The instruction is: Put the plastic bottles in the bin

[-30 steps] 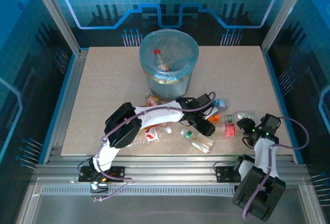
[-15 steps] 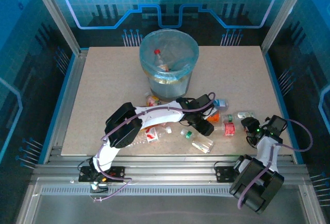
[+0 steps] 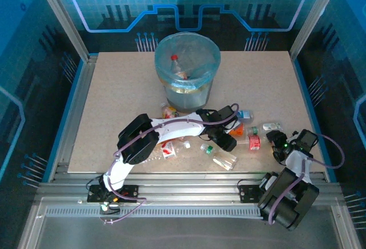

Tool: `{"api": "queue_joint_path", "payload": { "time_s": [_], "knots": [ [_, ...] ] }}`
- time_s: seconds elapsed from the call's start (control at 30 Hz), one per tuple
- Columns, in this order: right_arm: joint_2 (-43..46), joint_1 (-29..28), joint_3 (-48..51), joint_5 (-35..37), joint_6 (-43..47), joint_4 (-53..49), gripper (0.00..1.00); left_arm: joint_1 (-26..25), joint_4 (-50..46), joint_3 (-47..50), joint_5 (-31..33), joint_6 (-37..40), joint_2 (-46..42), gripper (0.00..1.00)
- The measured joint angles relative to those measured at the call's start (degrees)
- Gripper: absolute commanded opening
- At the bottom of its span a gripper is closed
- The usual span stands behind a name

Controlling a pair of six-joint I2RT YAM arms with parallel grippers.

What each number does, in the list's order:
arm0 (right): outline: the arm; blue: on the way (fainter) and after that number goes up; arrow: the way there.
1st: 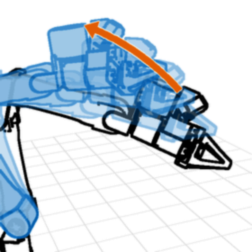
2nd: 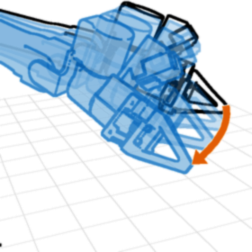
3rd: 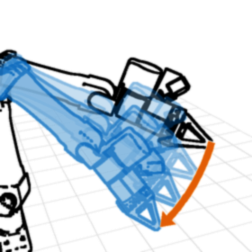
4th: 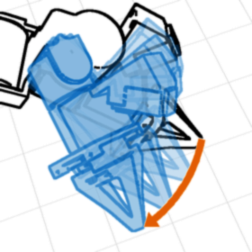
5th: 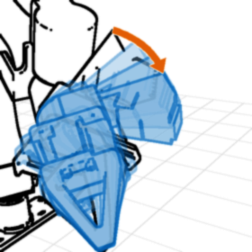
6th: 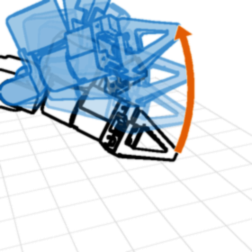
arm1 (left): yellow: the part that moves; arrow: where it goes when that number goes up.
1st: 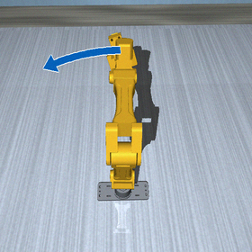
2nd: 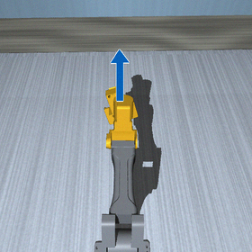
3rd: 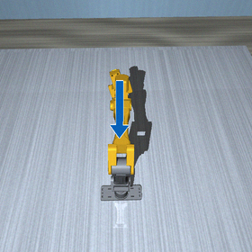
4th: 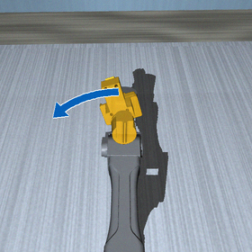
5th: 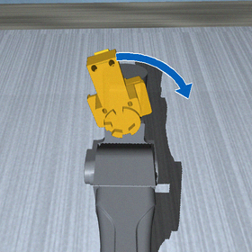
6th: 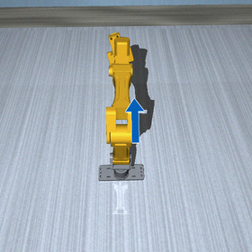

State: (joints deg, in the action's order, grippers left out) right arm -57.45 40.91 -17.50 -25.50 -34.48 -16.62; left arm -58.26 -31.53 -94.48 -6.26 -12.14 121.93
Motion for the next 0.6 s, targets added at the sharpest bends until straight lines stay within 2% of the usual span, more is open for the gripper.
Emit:
{"api": "queue_joint_path", "payload": {
  "time_s": [0.33,0.5,0.57,0.6],
  "knots": [
    [-2.40,1.66,0.35,-2.62,-0.22,2.64,0.54,0.00,-0.15,0.02,0.66,-0.04,0.00,0.64],
    [-2.38,1.95,0.55,-4.13,-0.61,2.97,0.46,0.00,-0.02,0.11,1.53,-0.44,0.00,0.64],
    [-2.05,2.12,0.59,-4.57,-1.18,2.97,0.26,0.00,0.09,0.13,1.73,-0.90,0.00,0.64],
    [-1.77,2.27,0.59,-4.85,-1.66,3.17,0.21,0.00,0.02,0.13,1.75,-1.09,0.00,0.64]
  ]
}}
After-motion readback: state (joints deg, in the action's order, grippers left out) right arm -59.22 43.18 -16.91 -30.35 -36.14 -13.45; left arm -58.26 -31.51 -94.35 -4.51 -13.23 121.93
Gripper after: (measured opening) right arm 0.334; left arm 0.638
